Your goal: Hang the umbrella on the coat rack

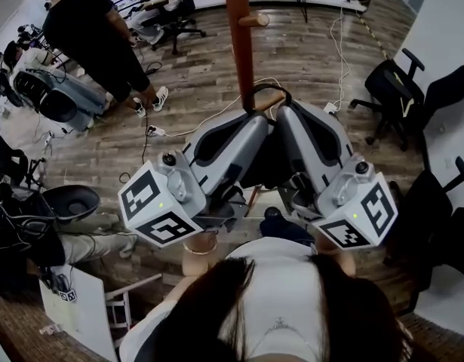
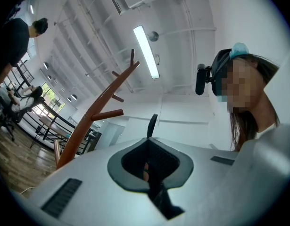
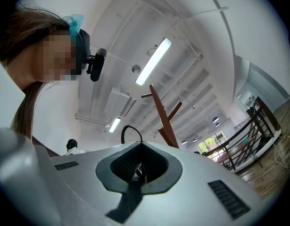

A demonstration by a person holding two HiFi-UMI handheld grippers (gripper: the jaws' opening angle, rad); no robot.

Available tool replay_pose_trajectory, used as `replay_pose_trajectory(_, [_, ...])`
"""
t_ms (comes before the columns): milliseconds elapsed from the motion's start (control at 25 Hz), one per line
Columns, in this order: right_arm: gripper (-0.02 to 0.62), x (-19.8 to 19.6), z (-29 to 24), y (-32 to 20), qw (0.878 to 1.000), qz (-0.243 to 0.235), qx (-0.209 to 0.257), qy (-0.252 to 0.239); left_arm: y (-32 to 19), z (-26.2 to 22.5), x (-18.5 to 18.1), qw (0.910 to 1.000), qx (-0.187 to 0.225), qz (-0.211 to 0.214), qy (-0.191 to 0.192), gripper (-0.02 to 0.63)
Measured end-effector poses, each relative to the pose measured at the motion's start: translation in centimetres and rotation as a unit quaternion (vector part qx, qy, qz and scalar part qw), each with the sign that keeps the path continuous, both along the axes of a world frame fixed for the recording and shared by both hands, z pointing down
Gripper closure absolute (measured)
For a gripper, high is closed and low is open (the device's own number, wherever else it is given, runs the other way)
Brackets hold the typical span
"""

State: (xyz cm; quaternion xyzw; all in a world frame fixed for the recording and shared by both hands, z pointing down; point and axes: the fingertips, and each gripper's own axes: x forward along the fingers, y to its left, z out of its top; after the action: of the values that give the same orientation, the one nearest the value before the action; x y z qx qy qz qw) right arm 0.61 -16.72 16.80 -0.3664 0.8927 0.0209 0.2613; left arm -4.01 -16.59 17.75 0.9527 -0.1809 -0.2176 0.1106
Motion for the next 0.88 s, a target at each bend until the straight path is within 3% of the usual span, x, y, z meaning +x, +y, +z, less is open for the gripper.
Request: replay_pose_trajectory(880, [0.561,2.0,-2.8,-5.8,0.999,-0.039,0.016,-0.006,-5.6,-2.8,1.9,0.9994,0.012,-0.03,0.014,0.595])
